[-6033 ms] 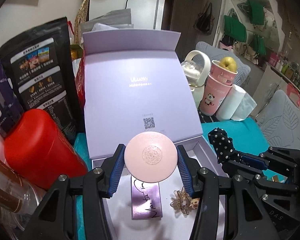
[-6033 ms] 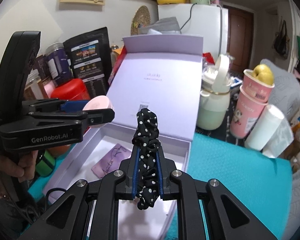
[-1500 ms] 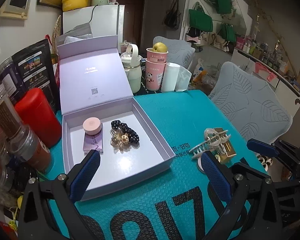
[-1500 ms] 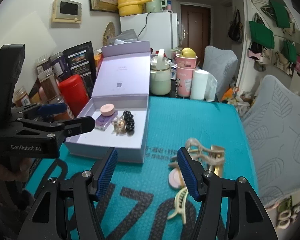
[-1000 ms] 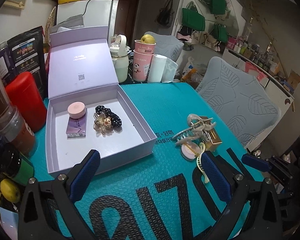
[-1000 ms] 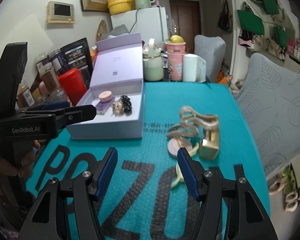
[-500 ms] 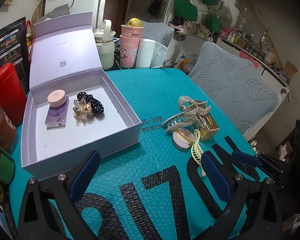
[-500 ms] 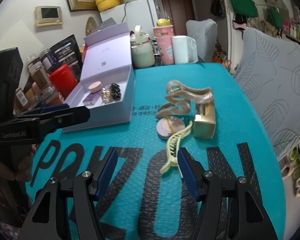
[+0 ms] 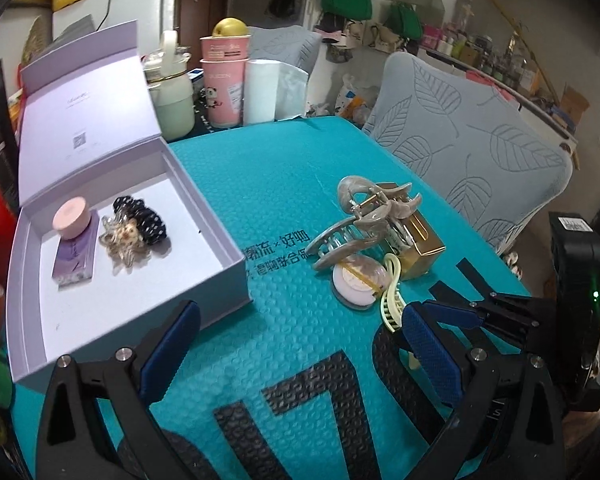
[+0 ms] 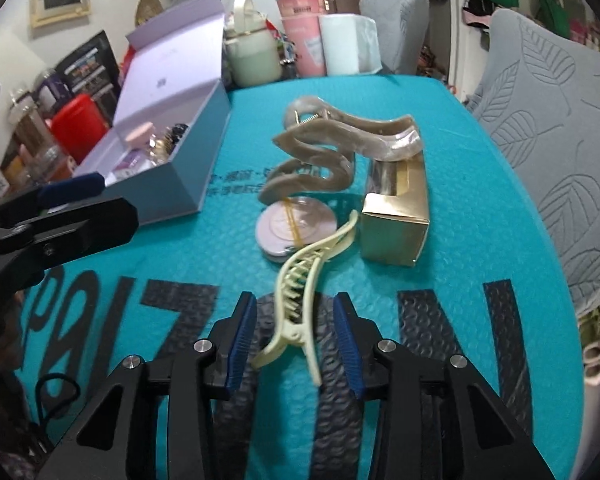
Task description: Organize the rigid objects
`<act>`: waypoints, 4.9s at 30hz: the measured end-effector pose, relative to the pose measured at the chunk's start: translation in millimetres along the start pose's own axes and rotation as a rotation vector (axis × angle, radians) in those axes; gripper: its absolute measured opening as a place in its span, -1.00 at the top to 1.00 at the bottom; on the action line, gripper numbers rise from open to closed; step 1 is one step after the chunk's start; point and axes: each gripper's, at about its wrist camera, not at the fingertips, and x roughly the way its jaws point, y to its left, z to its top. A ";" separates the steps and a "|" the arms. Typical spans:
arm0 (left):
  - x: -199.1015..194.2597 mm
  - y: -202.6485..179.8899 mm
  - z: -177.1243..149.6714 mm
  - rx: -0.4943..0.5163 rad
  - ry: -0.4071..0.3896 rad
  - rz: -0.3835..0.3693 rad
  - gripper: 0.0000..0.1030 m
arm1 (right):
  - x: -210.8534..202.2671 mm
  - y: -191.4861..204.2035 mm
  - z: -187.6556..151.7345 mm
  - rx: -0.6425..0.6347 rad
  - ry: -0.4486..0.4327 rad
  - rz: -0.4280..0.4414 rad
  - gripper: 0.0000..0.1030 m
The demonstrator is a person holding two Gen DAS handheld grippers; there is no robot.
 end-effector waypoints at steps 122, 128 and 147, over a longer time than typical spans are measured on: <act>-2.9 2.7 -41.7 -0.064 0.113 0.050 -0.05 | -26.7 26.3 -27.4 -0.107 -0.030 0.099 0.61; -19.9 18.0 -52.7 -0.106 0.097 0.081 -0.05 | -27.9 49.1 -25.8 -0.153 -0.032 0.147 0.61; -81.4 65.2 -79.8 -0.255 -0.010 0.184 -0.05 | -34.9 117.6 -20.8 -0.277 -0.049 0.308 0.61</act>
